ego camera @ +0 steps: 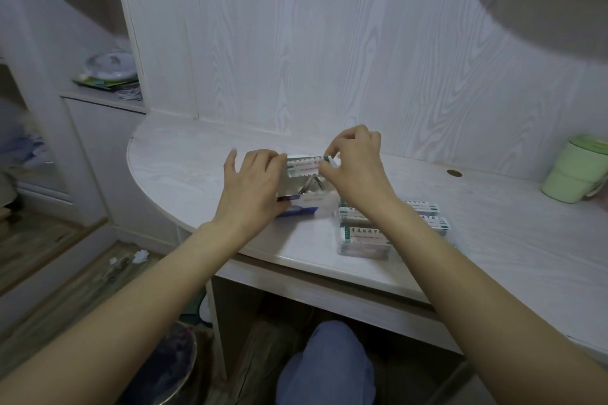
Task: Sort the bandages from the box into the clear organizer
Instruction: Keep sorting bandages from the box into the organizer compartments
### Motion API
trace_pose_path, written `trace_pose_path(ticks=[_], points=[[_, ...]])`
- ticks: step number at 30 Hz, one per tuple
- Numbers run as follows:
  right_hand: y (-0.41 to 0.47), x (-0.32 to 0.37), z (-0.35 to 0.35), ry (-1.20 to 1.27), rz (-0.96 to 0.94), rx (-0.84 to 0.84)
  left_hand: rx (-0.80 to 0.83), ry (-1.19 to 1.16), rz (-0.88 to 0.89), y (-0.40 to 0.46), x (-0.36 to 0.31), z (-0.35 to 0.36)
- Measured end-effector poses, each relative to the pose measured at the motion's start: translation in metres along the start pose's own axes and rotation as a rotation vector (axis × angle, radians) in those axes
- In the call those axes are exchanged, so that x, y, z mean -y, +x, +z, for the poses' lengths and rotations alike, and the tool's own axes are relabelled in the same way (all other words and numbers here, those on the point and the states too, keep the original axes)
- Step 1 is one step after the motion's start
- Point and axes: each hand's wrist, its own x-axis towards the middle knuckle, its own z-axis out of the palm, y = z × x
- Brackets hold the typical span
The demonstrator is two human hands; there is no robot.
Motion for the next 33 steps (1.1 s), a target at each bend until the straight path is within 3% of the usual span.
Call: trace_pose_path(ticks=[6, 13, 16, 19, 21, 25, 29, 33], points=[[0.007, -0.018, -0.009, 0.268, 0.149, -0.081, 0.246, 0.003, -0.058, 0.031, 0.015, -0.004], [0.007, -0.032, -0.009, 0.69, 0.414, 0.038, 0.47, -0.076, -0.086, 0.061, 0.018, -0.008], [0.008, -0.04, -0.007, 0.737, 0.436, 0.068, 0.354, -0.122, -0.066, 0.06, 0.01, -0.007], [0.006, -0.047, -0.009, 0.786, 0.416, 0.09, 0.064, -0.499, -0.056, 0.055, -0.017, -0.015], [0.003, -0.051, -0.014, 0.839, 0.372, 0.116, 0.02, -0.681, -0.056, 0.055, -0.034, -0.022], [-0.008, -0.058, -0.026, 0.89, 0.261, 0.164, 0.28, -0.775, 0.04, 0.055, -0.055, -0.027], [-0.015, -0.064, -0.038, 0.866, 0.183, 0.133, 0.455, -0.761, 0.019, 0.055, -0.063, -0.023], [-0.018, -0.07, -0.041, 0.84, 0.191, 0.088, 0.618, -1.103, -0.087, 0.051, -0.07, -0.019]])
